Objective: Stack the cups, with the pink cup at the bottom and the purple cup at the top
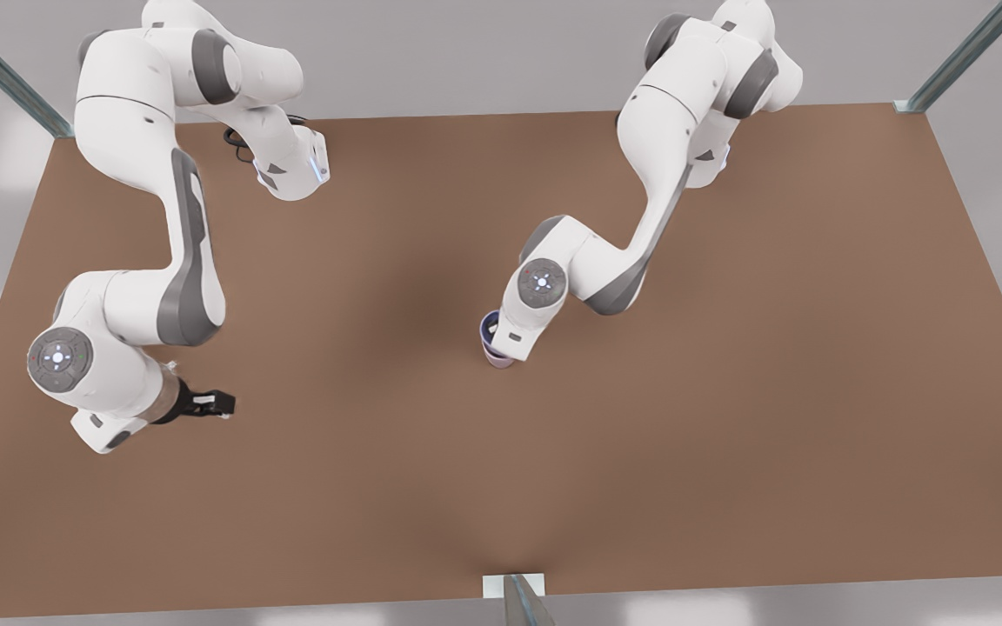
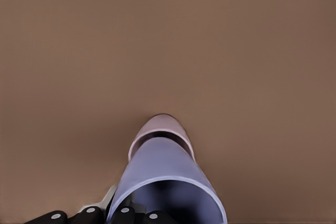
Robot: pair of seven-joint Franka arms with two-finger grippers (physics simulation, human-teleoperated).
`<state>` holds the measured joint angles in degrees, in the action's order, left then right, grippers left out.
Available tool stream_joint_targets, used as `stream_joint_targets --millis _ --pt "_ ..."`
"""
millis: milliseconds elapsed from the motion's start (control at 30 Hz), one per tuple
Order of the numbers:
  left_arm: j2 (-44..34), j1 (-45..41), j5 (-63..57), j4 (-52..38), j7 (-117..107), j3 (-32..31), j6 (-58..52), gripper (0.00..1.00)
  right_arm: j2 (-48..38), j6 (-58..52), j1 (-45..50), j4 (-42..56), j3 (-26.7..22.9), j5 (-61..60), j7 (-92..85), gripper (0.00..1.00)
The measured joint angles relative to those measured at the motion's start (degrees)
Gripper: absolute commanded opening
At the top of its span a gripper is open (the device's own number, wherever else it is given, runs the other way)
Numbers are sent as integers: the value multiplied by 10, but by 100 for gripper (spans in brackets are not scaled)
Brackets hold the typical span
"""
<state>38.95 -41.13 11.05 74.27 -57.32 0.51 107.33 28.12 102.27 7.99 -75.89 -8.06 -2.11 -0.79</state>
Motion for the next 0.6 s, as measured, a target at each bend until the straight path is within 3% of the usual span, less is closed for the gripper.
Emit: stream_joint_targets --millis 367,433,500,600 --pt "4 0 0 4 -19 -2 6 22 -2 5 -4 0 0 -18 -1 100" --pt "4 0 0 5 -20 -2 7 28 -1 6 -4 0 0 -18 -1 100" --pt "4 0 0 5 -22 -2 8 45 0 6 -4 0 0 -18 -1 100" --pt "4 0 -1 6 -24 -2 8 45 0 7 -5 0 0 -18 -1 100"
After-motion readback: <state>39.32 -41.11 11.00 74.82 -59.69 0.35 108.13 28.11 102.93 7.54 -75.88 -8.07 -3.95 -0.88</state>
